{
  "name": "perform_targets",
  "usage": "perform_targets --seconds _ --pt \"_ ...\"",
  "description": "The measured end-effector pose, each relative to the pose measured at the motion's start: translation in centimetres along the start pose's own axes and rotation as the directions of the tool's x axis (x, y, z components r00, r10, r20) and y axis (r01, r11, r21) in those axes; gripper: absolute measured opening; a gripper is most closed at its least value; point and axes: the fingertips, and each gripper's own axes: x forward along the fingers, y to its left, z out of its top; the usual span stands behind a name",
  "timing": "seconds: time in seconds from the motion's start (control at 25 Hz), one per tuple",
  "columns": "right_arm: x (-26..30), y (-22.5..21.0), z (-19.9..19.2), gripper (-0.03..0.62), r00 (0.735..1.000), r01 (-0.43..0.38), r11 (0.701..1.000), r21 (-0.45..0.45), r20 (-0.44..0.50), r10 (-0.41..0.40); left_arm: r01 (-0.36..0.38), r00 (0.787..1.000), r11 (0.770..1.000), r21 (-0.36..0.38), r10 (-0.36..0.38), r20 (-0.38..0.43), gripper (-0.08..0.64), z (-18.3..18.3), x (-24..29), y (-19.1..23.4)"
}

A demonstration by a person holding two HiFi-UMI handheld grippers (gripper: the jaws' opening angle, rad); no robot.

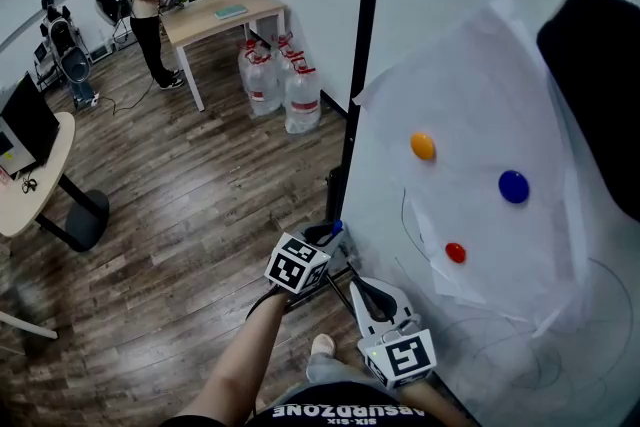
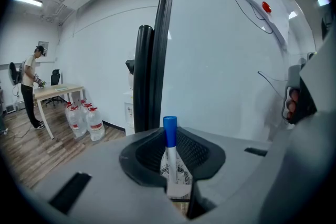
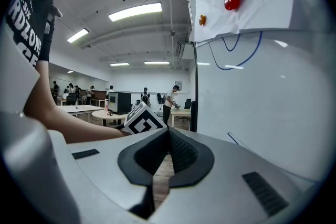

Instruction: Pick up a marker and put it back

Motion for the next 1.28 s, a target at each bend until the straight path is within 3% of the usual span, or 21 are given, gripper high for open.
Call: perform_targets --seconds 1.28 --pt "-0.9 1.0 -0.1 -0.002 1.0 -0.024 0.999 0.028 0.007 0.024 -0.017 0.991 1.0 0.015 0.014 0.136 0.071 4.5 -4.4 -1.9"
